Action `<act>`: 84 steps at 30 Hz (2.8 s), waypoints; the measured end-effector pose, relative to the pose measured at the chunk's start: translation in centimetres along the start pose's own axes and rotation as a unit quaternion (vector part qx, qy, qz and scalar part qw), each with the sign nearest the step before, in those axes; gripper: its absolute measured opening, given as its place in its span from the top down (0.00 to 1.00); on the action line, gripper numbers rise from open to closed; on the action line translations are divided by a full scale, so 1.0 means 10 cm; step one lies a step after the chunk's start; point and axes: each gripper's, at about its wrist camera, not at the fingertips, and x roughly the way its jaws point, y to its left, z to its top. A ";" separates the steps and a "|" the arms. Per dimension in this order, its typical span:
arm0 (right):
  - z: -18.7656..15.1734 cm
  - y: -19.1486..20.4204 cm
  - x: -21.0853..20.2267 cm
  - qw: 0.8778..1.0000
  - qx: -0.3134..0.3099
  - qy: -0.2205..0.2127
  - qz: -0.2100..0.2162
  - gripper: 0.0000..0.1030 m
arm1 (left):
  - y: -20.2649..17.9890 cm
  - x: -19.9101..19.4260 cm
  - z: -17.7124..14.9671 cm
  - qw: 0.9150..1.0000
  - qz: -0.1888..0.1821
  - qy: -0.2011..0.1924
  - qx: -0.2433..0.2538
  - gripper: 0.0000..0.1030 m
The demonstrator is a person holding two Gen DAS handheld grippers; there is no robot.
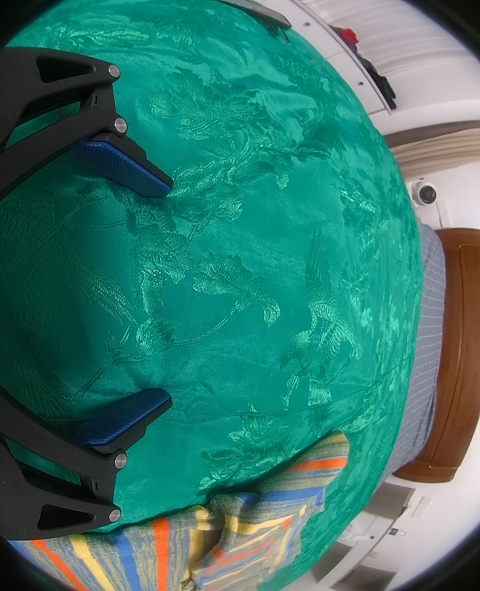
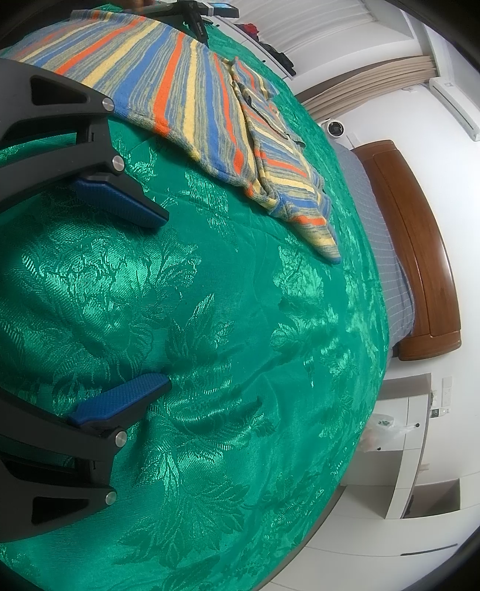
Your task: Fold small clothes
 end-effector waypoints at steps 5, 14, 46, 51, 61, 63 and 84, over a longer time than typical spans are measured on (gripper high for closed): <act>0.05 0.03 0.01 1.000 -0.004 0.015 -0.007 0.19 | 0.01 0.02 0.02 1.000 -0.005 0.009 -0.003 0.00; 0.07 0.47 -0.90 0.982 -0.103 0.115 0.111 0.20 | -0.03 -1.10 -0.65 0.977 -0.180 0.101 0.055 0.02; -0.50 0.46 -1.05 0.956 0.049 0.237 0.168 0.96 | -0.62 -1.70 -1.55 0.922 -0.333 0.194 0.019 0.95; 0.24 0.40 -0.99 0.960 0.083 0.155 0.216 0.96 | -0.78 -1.61 -0.73 0.927 -0.350 0.138 0.009 0.95; 1.98 0.55 0.48 0.981 0.070 0.066 0.170 0.95 | -1.58 -0.14 1.25 0.961 -0.267 0.075 0.012 0.91; 2.23 0.54 0.95 0.980 0.088 0.054 0.170 0.94 | -1.61 0.24 1.44 0.971 -0.218 0.093 -0.011 0.65; 1.35 0.70 0.84 0.964 -0.117 0.204 0.123 0.65 | -1.12 -0.29 0.54 0.973 -0.199 0.099 0.055 0.37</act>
